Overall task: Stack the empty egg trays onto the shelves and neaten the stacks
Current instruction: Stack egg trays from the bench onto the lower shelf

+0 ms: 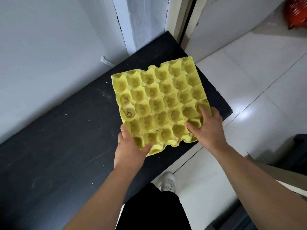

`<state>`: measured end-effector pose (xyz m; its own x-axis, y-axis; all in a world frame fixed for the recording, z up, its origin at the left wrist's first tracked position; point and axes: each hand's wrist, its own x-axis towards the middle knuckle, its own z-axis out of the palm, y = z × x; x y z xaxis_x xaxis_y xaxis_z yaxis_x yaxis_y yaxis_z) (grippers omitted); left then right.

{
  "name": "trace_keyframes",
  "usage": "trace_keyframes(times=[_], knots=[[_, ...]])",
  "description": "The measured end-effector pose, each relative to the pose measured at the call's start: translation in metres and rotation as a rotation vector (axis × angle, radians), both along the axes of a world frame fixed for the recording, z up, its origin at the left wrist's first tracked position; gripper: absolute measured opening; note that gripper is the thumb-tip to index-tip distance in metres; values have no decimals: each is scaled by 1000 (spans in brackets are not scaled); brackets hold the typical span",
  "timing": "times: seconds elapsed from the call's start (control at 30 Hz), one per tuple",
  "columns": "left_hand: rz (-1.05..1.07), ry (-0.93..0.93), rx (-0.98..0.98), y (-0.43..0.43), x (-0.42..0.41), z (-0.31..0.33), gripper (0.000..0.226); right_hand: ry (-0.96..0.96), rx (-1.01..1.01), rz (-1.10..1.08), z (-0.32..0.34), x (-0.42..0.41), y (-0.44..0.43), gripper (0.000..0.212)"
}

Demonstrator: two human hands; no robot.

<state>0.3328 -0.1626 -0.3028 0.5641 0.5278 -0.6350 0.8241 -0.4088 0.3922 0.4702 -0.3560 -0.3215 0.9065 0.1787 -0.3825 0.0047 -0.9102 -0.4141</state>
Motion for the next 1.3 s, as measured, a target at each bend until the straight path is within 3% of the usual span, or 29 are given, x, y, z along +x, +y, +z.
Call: trace_keyframes(times=[0.4,0.57,0.77,1.0,1.3], knots=[[97,-142,19,43,-38,59,88,-17,95,-2,58,-24,35,77],[181,-209,24,45,-70,97,69,-79,112,80,98,-42,48,76],[270,-290,73,39,-120,153,61,-107,172,174,157,-73,53,73],[374,-353,168,40,-194,234,62,-190,233,348,237,-130,72,64],[528,-411,348,51,-313,335,89,-259,304,560,345,-221,126,63]])
